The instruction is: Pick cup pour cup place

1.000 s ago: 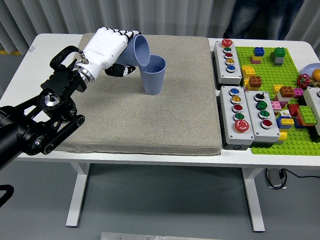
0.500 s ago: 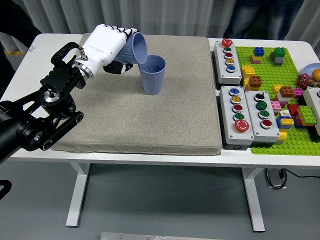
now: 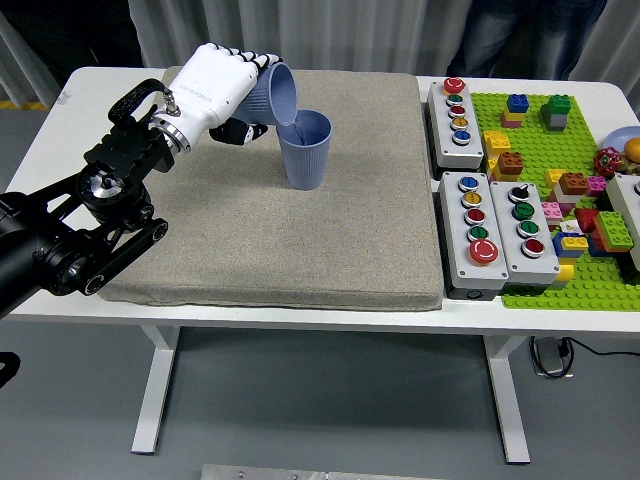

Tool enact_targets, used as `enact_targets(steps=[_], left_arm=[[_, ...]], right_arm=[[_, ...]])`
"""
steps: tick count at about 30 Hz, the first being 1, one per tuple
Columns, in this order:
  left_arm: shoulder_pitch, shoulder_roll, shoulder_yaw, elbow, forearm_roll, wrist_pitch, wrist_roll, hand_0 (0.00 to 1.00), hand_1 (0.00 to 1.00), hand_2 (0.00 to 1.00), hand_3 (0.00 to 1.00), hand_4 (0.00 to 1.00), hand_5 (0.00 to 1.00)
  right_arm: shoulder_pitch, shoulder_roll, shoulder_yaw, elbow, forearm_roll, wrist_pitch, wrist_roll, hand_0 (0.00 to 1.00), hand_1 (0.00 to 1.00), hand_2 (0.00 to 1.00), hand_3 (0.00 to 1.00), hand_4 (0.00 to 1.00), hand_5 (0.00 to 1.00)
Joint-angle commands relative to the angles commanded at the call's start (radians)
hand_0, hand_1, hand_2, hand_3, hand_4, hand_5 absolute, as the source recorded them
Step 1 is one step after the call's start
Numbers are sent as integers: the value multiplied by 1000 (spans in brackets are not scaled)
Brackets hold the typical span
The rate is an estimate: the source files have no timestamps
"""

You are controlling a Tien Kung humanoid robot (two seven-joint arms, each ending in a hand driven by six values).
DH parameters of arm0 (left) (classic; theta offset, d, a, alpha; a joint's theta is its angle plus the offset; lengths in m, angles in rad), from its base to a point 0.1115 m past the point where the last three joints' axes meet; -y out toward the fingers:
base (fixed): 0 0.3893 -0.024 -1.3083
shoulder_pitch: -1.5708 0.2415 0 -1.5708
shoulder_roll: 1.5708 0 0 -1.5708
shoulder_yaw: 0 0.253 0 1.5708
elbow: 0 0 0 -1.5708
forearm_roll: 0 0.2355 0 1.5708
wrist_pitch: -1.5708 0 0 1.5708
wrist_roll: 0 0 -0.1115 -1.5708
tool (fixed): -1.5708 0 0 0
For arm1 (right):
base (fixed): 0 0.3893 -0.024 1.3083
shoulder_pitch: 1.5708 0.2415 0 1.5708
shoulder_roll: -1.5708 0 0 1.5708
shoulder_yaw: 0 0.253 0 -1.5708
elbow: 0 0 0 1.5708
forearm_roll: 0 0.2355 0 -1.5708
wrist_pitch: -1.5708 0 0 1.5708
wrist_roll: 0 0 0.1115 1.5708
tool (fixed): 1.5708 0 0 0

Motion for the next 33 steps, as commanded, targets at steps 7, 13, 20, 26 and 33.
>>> enact_targets(steps=[7,13,20,26,33], left_arm=[[-4,1,9,4,0,-4,10,475,484,565,504,717,131],[-4,0,11,5,0,-10,16,480,487,566,504,717,129],[-4,-1,11,6,0,-15,23,483,487,567,503,717,126],[-3,-2,15,6,0,-18,29,484,488,567,504,715,122],[-5,-1,26,3,0,-24,34,486,491,569,506,712,115]], right_arm=[[-1,1,1,0,-1,0,-1,677,623,585,575,2,210],[-2,1,2,0,-2,1,0,676,623,585,575,2,208],[-2,1,0,0,0,0,0,676,623,585,575,2,210],[-5,2,2,0,-6,1,-1,676,623,584,574,2,211],[-9,2,3,0,-7,1,-1,676,623,584,574,2,209]])
